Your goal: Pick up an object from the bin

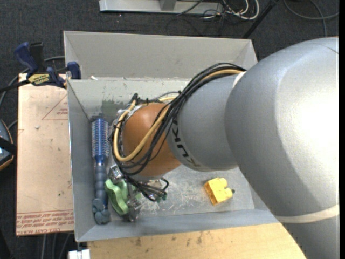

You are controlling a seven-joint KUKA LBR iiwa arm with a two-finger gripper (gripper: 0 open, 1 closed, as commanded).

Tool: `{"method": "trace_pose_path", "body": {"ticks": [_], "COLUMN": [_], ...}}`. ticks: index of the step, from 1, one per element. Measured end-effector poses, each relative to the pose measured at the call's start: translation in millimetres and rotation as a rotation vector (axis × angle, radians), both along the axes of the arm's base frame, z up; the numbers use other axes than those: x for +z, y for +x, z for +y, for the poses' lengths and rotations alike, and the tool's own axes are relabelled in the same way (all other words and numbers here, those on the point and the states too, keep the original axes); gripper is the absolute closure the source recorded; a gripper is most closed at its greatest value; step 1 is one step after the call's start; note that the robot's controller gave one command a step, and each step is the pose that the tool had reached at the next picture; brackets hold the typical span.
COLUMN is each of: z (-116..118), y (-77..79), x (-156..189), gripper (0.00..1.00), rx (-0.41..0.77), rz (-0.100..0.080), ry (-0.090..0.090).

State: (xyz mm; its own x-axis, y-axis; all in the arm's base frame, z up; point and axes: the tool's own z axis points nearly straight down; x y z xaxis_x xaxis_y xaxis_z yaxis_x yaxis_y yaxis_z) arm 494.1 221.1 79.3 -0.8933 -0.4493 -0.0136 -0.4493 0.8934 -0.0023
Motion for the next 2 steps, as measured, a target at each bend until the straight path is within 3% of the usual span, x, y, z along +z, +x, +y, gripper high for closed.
{"method": "trace_pose_path", "body": {"ticks": [1, 2], "z": [0.0, 0.7], "y": [0.6, 1.5], "x": [0.5, 9.6], "gripper": [1.0, 1.0], "rx": [0.0, -0.001], "rz": [-0.001, 0.01], "ry": [0.0, -0.002]}}
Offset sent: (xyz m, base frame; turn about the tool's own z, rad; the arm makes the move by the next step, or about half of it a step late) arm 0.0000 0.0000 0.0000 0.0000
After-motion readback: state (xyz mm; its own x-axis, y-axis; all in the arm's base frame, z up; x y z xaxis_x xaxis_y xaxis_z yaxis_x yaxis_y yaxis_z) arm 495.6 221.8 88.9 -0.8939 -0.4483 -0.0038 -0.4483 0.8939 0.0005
